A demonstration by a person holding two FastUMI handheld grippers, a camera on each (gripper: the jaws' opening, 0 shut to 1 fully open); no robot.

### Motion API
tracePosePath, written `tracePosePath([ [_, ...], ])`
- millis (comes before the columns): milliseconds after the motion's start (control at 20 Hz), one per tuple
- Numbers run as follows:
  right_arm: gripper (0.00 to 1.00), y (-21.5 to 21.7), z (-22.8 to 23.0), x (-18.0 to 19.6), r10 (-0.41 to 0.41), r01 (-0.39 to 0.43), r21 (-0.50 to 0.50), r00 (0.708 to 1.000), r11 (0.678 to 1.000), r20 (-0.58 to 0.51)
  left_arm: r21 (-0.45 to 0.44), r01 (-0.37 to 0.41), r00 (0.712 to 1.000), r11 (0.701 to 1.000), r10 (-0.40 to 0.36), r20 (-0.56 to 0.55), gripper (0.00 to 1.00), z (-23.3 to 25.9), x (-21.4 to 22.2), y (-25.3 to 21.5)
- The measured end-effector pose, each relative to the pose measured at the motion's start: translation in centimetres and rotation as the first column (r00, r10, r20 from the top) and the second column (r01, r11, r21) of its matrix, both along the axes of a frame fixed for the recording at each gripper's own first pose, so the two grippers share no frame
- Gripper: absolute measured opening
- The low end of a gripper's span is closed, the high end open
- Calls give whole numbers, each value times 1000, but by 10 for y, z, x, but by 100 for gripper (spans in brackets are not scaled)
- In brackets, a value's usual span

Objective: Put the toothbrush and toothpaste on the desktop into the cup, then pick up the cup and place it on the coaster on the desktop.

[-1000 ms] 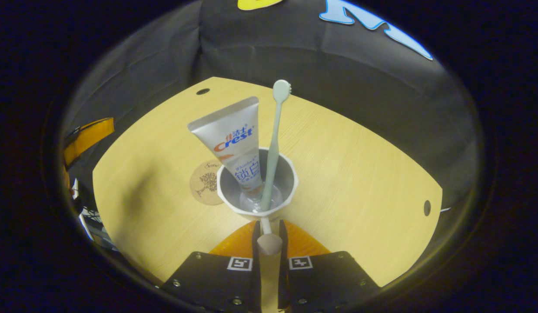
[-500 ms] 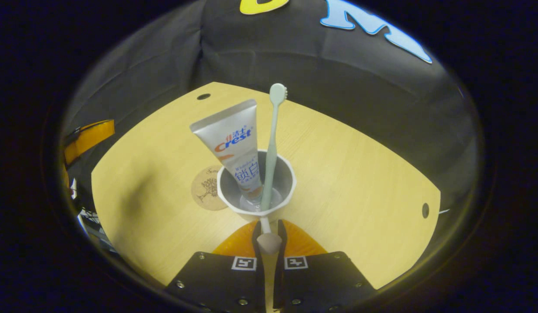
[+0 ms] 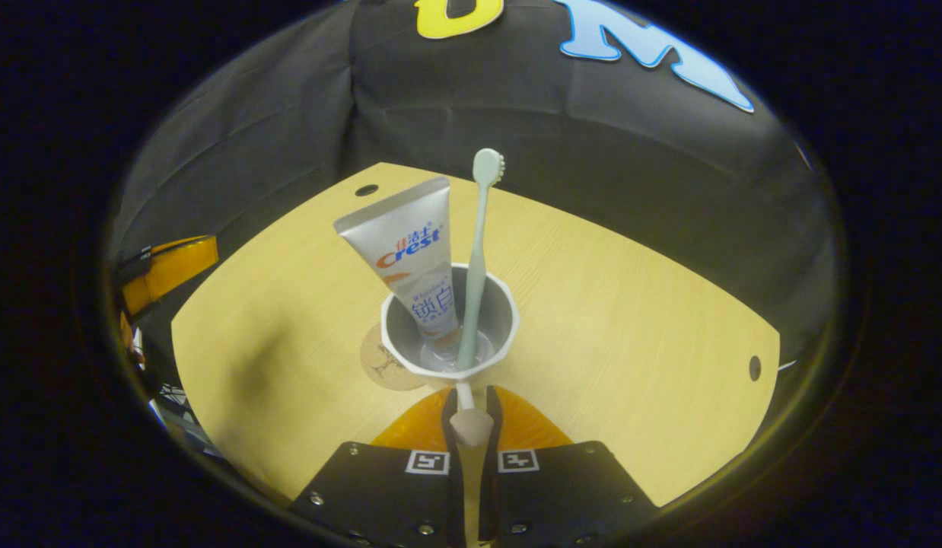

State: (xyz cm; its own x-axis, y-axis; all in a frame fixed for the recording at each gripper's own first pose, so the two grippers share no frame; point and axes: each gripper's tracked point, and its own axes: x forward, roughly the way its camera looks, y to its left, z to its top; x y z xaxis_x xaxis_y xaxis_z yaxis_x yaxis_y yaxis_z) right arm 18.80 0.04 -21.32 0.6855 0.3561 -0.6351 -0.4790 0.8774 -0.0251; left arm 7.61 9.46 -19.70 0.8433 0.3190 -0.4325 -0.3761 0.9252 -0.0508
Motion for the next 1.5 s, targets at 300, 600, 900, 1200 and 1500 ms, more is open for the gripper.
tracePosePath([
  [300, 8, -1, 1, 1, 46, -46, 12, 999, 999, -4, 6, -15, 1000, 1000, 15, -3, 14, 1, -6, 13],
  [600, 8, -5, 3, 0, 50, -51, -13, 998, 999, -26, 5, -32, 999, 999, 32, -5, 14, 0, -16, 27],
  [900, 8, -4, 2, -1, 26, -26, -23, 999, 999, -33, 0, -26, 1000, 1000, 26, 0, 14, 1, -20, 32],
  [1200, 18, -4, 5, -4, 14, -15, -39, 1000, 999, -21, 4, -4, 1000, 1000, 4, 8, 14, 6, -19, 31],
  [1500, 23, -9, 44, -10, -35, 32, 41, 996, 999, 78, 17, 59, 997, 998, -60, 46, 14, 23, -11, 15],
])
